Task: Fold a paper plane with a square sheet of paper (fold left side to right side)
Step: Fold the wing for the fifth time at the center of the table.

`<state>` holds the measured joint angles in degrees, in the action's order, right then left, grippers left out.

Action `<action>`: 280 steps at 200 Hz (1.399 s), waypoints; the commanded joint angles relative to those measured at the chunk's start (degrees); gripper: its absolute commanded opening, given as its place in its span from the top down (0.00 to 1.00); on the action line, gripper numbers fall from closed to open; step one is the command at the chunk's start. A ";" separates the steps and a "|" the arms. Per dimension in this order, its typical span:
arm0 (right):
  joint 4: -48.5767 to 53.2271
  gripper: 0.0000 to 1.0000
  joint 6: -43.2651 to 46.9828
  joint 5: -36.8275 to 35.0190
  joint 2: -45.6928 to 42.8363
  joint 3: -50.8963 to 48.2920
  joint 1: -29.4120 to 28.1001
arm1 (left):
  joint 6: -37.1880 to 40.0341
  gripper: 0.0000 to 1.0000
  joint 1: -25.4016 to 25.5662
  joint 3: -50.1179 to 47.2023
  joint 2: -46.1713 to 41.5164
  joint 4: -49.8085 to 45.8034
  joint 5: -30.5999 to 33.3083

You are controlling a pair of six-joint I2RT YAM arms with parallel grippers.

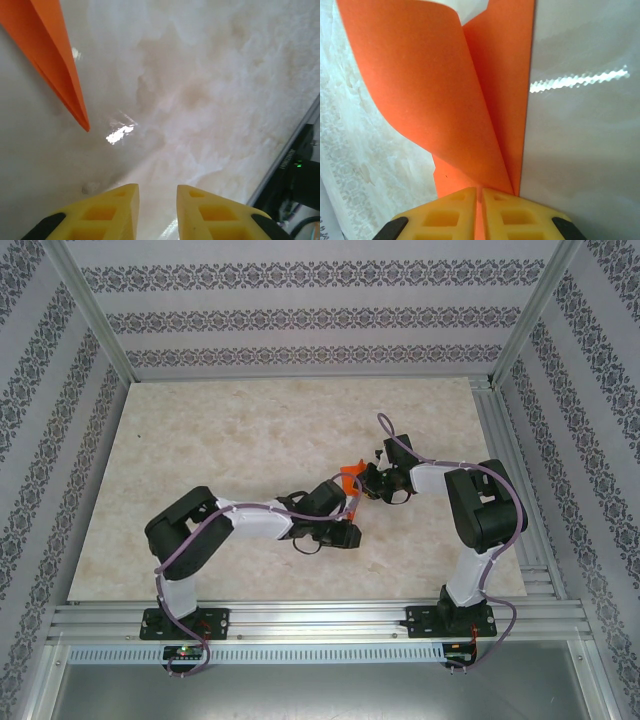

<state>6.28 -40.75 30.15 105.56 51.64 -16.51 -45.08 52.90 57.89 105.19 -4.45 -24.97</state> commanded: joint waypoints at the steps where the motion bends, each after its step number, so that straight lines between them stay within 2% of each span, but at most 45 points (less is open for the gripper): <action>1: 4.43 0.87 1.09 -5.11 2.55 -0.96 0.00 | 1.90 0.72 -2.62 3.16 -2.47 -2.50 0.02; 39: 4.26 0.86 1.03 -4.76 2.55 -0.84 -0.01 | 2.22 0.73 -4.78 5.81 0.84 -0.77 -0.48; 95: 4.34 0.87 0.93 -4.49 2.37 -1.01 -0.06 | 2.77 0.74 -5.18 10.34 7.26 1.15 -1.45; 159: 4.22 0.87 0.93 -4.34 2.29 -0.98 -0.01 | 5.71 0.74 -5.27 12.56 10.62 -2.49 2.55; 239: 6.25 0.86 2.43 -0.51 -3.00 2.72 1.71 | 3.07 0.76 -5.27 5.20 11.19 1.77 2.94; 280: 6.25 0.86 2.14 0.24 -7.70 0.53 1.91 | 1.02 0.77 -5.27 1.96 11.58 5.23 2.26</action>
<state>12.14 -39.27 30.22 101.84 52.88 -14.83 -42.35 47.94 63.37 114.85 2.79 -23.09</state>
